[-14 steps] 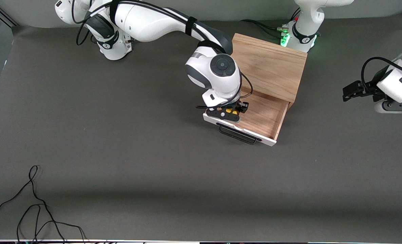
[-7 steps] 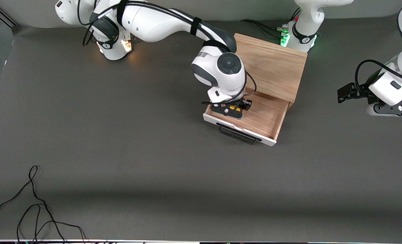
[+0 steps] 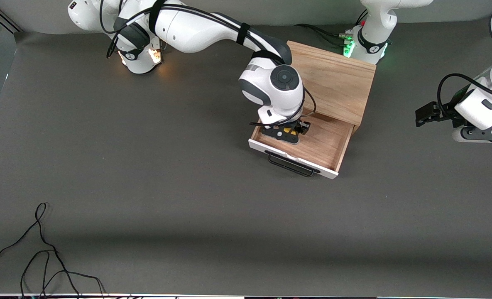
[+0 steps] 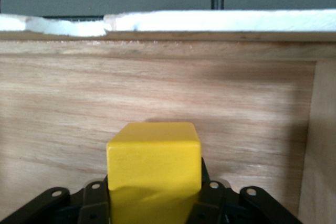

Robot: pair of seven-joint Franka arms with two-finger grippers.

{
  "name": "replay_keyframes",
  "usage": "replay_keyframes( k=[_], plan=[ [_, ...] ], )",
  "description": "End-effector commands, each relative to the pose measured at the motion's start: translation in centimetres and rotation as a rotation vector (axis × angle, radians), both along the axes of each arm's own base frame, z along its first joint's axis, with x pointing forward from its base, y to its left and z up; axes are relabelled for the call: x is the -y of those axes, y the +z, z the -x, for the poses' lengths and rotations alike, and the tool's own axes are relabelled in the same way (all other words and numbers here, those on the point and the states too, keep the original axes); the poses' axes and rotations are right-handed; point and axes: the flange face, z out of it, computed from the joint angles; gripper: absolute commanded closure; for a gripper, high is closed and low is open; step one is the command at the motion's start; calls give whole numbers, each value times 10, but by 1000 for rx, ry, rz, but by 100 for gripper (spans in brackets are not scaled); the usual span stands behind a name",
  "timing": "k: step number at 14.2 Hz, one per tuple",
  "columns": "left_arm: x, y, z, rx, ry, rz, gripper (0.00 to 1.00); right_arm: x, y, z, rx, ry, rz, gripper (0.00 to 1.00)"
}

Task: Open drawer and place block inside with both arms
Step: 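Lower the cube into the drawer and open the right gripper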

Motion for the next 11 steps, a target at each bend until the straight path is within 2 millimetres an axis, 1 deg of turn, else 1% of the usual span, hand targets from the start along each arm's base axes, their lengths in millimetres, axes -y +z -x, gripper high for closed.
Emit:
replay_keyframes(
  k=[1,2,4,5,6,11],
  plan=[
    [1,6,0,0,-22,-6,0,-6,1,5,25,-20,0,52],
    [2,6,0,0,-23,-6,0,-6,0,6,24,-19,1,43],
    [0,6,0,0,-28,-6,0,-8,0,8,24,-15,2,33],
    [-2,8,0,1,-46,-4,0,-8,0,8,23,-18,2,10],
    [-3,9,0,3,-66,-2,0,-8,0,8,22,-31,1,0],
    [-5,11,2,2,-73,-23,0,-8,7,6,28,-38,-7,0]
  ],
)
